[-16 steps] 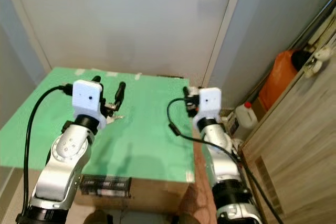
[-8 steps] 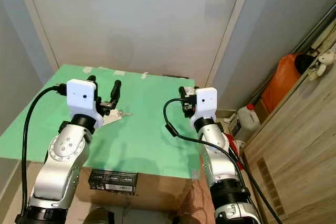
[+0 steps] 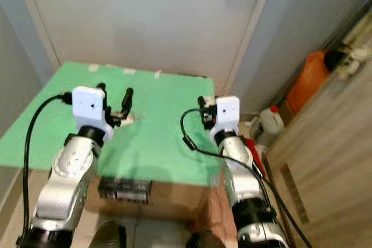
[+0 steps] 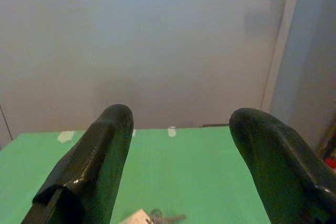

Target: Hang keys on a hook

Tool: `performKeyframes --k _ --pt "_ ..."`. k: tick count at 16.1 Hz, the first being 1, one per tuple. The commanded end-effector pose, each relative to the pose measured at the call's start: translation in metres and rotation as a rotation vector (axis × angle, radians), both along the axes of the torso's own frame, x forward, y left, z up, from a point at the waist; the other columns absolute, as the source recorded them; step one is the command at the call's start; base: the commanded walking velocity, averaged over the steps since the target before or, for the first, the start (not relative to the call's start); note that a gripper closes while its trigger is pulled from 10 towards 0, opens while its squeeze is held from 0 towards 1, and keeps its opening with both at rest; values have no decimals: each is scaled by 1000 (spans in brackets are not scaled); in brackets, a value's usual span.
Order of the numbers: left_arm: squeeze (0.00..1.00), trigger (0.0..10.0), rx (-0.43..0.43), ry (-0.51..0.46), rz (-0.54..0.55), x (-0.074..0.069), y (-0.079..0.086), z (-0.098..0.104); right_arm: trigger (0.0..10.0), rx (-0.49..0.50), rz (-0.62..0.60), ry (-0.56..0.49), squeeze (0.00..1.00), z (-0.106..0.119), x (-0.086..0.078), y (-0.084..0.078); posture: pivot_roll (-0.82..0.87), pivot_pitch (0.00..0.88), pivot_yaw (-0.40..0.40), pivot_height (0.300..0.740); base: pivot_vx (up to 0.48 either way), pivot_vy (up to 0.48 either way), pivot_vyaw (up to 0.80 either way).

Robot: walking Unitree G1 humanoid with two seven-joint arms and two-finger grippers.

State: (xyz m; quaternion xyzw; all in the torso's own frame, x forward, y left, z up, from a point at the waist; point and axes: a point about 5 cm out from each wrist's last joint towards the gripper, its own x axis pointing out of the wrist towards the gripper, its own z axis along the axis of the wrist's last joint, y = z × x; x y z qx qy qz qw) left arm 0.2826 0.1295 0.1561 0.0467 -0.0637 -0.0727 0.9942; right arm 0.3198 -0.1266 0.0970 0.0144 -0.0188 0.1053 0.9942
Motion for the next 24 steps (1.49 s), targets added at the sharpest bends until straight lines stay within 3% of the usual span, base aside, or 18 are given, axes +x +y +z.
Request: performKeyframes --k 1,10,24 --pt "0 10000 -11 -19 -20 0 -4 6 10000 -10 -15 -6 0 2 2 -5 110 0 -63 698 -251 -251 0" --pt "0 10000 -12 -23 -43 4 -8 6 10000 -15 -38 -9 0 3 0 -11 84 0 -52 698 -245 -252 0" --pt "0 10000 -18 -34 -80 6 -17 10 10000 -11 -41 7 0 1 3 -10 81 0 -38 698 0 0 0"
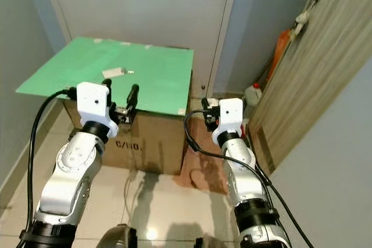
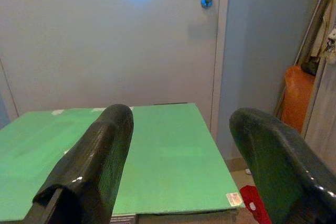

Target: Hang keys on a hook

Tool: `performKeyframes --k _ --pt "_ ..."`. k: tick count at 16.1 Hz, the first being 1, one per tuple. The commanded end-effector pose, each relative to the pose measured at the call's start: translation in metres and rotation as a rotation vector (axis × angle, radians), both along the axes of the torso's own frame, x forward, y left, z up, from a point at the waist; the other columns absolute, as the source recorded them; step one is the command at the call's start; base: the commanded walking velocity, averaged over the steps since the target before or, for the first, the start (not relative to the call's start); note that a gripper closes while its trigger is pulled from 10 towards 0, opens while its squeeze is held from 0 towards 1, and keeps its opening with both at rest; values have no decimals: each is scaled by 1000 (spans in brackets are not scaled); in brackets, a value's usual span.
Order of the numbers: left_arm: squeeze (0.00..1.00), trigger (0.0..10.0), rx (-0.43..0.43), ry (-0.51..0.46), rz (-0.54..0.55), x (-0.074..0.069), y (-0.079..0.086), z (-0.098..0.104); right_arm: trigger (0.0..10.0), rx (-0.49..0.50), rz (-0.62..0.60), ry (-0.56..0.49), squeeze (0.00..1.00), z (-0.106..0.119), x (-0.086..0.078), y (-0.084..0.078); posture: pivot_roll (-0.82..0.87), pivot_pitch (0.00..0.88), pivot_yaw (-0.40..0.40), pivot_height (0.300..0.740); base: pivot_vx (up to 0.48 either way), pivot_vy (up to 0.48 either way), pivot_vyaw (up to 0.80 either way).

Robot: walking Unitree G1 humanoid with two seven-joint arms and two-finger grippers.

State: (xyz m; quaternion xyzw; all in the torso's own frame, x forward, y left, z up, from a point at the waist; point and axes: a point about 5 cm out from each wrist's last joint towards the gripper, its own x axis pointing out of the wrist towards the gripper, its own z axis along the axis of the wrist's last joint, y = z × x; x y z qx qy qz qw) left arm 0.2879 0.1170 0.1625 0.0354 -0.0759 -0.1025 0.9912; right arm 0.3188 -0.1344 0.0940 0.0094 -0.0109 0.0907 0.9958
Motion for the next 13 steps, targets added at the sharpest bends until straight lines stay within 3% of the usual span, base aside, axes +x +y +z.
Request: performKeyframes --k 1,3,13 --pt "0 10000 0 -13 -19 1 -5 4 10000 0 -13 -9 0 4 4 -3 80 0 -38 698 0 0 0" --pt "0 10000 -10 -6 -17 0 -6 3 10000 2 -15 -7 0 4 3 -4 79 0 -41 698 0 0 0" --pt "0 10000 -43 11 -26 -2 -9 1 10000 -8 -18 6 0 2 2 -6 74 0 -45 698 0 441 0"
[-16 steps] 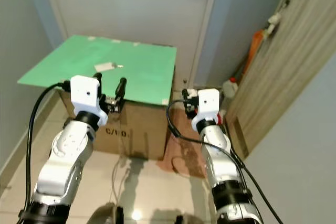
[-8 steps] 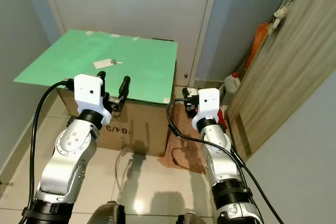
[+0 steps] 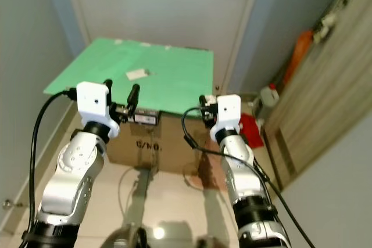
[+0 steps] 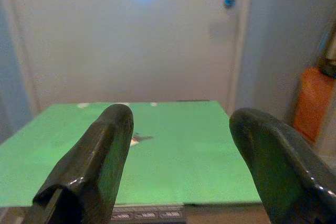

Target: Hang keys on a hook

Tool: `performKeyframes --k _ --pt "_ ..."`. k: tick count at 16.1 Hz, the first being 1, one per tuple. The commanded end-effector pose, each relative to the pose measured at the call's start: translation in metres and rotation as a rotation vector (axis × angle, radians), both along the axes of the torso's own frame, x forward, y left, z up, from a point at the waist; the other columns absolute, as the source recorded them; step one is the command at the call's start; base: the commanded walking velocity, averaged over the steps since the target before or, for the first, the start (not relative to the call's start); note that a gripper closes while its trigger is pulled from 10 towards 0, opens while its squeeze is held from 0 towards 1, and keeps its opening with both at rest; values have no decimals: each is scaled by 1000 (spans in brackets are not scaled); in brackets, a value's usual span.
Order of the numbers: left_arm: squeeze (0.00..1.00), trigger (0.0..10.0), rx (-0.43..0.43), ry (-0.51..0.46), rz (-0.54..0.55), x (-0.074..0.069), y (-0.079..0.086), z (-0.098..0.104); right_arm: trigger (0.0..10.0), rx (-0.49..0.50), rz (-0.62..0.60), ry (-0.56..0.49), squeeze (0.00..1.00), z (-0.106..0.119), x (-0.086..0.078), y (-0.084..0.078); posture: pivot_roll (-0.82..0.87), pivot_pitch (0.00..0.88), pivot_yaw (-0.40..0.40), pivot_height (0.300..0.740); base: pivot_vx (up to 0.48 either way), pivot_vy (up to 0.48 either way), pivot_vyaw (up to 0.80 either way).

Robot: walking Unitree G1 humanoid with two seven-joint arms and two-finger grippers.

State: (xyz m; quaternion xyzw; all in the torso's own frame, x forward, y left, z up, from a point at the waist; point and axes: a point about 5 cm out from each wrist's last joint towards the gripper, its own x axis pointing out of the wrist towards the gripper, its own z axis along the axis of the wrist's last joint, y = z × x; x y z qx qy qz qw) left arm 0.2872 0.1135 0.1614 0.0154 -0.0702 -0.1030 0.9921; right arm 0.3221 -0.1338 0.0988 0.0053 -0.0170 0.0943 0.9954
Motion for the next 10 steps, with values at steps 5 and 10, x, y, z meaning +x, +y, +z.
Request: performKeyframes --k 5,10 --pt "0 10000 17 -6 -28 0 -6 2 10000 8 1 30 0 -4 -2 -3 71 0 -38 698 0 0 -121" --pt "0 10000 88 2 -54 1 -7 -2 10000 22 -11 27 0 -5 -3 -5 69 0 -31 698 0 0 -603"
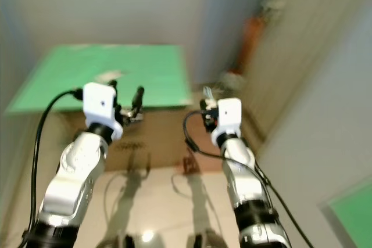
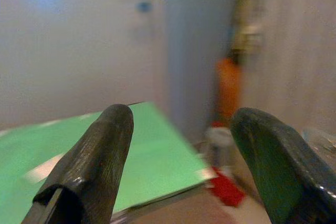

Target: Hang keys on a hook

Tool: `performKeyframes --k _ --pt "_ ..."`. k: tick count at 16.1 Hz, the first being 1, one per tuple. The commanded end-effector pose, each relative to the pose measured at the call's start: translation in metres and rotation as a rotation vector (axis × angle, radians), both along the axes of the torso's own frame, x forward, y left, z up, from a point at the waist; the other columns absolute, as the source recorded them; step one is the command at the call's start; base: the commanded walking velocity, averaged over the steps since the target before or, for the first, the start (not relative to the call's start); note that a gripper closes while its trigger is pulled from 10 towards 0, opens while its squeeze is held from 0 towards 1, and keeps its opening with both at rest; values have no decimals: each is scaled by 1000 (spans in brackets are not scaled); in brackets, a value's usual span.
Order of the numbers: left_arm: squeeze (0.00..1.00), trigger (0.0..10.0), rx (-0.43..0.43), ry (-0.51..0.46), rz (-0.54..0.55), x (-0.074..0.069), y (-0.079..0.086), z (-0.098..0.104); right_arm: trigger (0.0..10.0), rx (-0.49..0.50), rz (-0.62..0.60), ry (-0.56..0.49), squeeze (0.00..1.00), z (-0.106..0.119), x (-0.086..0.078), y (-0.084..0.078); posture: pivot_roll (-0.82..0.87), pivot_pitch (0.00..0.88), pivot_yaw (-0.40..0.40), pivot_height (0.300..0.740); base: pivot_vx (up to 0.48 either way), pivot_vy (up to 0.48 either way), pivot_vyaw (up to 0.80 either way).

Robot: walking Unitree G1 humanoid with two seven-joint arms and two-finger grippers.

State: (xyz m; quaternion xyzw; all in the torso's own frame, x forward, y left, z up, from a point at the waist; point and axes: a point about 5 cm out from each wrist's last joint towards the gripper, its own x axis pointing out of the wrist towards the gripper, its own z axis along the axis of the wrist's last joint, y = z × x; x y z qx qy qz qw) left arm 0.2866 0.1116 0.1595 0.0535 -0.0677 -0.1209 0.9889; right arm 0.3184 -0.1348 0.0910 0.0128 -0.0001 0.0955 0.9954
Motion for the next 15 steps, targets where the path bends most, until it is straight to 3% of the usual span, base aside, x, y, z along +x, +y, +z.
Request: performKeyframes --k 1,3,6,7,10,12,13,15 --pt "0 10000 12 4 -22 1 -4 0 10000 11 -14 -7 0 3 1 -4 68 0 -29 698 0 0 -587" --pt "0 10000 45 20 -33 3 -2 -2 10000 15 -5 -27 0 7 1 -2 71 0 -26 698 0 0 -556" --pt "0 10000 185 100 -60 12 12 -14 10000 0 107 -73 0 24 3 8 74 0 -20 698 0 0 -163" --pt "0 10000 267 151 -120 16 16 -20 10000 -3 140 -81 0 31 7 9 74 0 -16 698 0 0 0" --pt "0 10000 403 186 -257 16 19 -24 10000 -11 221 -104 0 51 15 10 74 0 -15 698 0 0 0" --pt "0 10000 410 187 -297 19 22 -19 10000 -10 273 -100 0 60 18 10 73 0 -14 698 0 0 0" --pt "0 10000 352 148 -305 23 23 -6 10000 24 348 -81 0 66 17 13 68 0 -12 698 0 0 0" --pt "0 10000 392 132 -387 20 21 0 10000 21 403 -88 0 75 17 11 69 0 -13 698 0 0 0"
